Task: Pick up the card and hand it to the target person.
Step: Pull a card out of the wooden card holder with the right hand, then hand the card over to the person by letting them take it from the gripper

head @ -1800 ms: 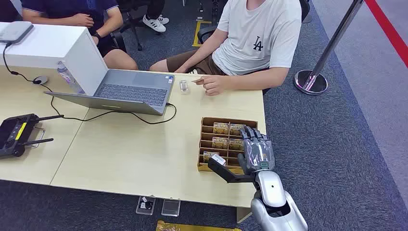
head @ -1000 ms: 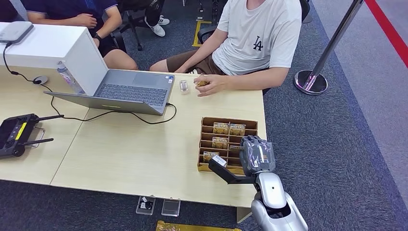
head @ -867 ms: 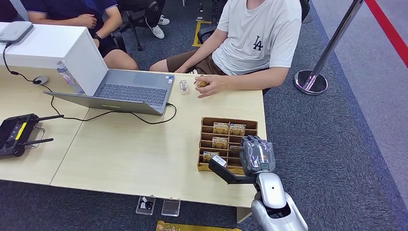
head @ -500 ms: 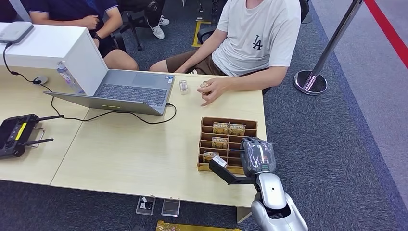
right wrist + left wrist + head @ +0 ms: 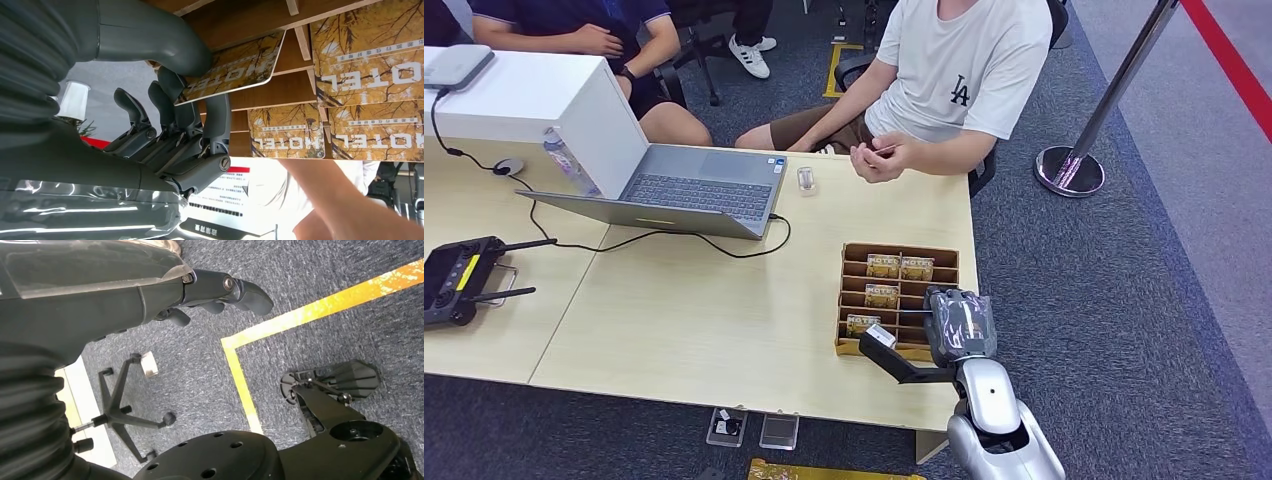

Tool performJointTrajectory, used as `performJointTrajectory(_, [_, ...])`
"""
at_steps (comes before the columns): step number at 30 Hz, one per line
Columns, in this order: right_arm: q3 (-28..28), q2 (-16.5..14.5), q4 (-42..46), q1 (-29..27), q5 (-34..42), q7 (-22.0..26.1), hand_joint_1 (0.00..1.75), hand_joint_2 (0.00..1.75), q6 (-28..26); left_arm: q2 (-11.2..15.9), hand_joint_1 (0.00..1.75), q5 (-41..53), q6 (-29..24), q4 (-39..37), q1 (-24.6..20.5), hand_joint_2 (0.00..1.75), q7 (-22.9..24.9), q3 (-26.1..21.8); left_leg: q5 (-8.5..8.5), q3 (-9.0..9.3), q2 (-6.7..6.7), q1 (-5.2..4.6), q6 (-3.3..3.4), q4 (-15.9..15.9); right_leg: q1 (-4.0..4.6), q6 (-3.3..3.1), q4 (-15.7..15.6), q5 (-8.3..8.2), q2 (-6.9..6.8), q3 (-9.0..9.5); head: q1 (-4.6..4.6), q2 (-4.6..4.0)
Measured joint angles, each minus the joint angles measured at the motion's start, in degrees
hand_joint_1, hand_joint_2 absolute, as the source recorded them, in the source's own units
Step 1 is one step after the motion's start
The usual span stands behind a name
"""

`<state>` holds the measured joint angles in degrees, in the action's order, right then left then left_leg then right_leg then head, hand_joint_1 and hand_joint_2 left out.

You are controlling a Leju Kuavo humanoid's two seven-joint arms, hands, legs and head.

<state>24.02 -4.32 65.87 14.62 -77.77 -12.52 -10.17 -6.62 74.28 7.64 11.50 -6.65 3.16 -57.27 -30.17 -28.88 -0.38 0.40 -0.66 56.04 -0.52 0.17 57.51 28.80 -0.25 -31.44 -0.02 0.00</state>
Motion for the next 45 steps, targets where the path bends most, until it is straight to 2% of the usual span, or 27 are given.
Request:
performJointTrajectory(8, [0.0,0.0,0.2,0.0,0.7,0.3,1.45,1.75,-1.1,-0.1,0.00,0.0,-0.7,0.0,0.1,1.75,0.1,0.0,0.01,-0.01,0.00,0.00,0.00,0.0,0.00,0.00,0.0,0.00,0.00,-0.01,0.01,0.00])
performJointTrajectory(13, [-0.5,0.1,3.4,-1.0,1.1,0.5,1.45,1.75,-2.7,-0.1,0.00,0.0,-0.9,0.0,0.3,1.75,-0.4,0.0,0.01,-0.02,0.00,0.00,0.00,0.0,0.00,0.00,0.0,0.00,0.00,-0.03,-0.01,0.00])
performJointTrajectory(23, [-3.5,1.9,21.8,-7.0,1.3,0.9,1.45,1.75,-6.1,0.0,0.00,-0.2,-0.2,0.0,0.4,1.75,-0.8,0.0,0.00,-0.04,0.00,0.00,0.00,0.0,0.00,0.00,0.0,0.00,-0.01,-0.03,0.01,0.00])
performJointTrajectory(27, [-4.9,2.8,30.2,-9.7,2.2,2.3,1.45,1.75,-8.6,0.0,0.00,-0.4,0.0,0.0,0.5,1.75,-1.0,0.0,0.00,-0.04,0.00,0.00,0.00,0.0,0.00,0.00,0.0,0.00,-0.01,-0.03,-0.01,0.00])
performJointTrajectory(31, [-5.7,3.2,34.2,-10.8,4.6,4.6,1.45,1.75,-8.6,0.0,0.00,0.0,0.1,0.0,0.4,1.75,-1.1,0.0,0.00,-0.03,0.00,0.00,0.00,0.0,0.00,0.00,0.0,0.00,-0.01,-0.02,-0.03,0.00])
performJointTrajectory(38, [-5.8,3.1,29.6,-6.8,9.4,8.1,1.45,1.75,-6.8,0.0,0.00,0.8,0.2,0.0,-0.1,1.75,-0.3,0.0,0.08,-0.02,0.00,0.00,-0.01,0.0,0.00,0.01,0.0,-0.06,0.00,0.00,-0.01,0.00])
performJointTrajectory(45, [-5.8,0.5,17.5,-0.4,10.6,13.0,1.45,1.75,-12.5,0.0,0.00,1.2,0.3,0.0,-0.5,1.75,0.5,0.0,0.10,-0.03,-0.01,0.00,-0.03,0.0,0.00,0.00,0.0,-0.07,0.00,-0.01,-0.06,0.00])
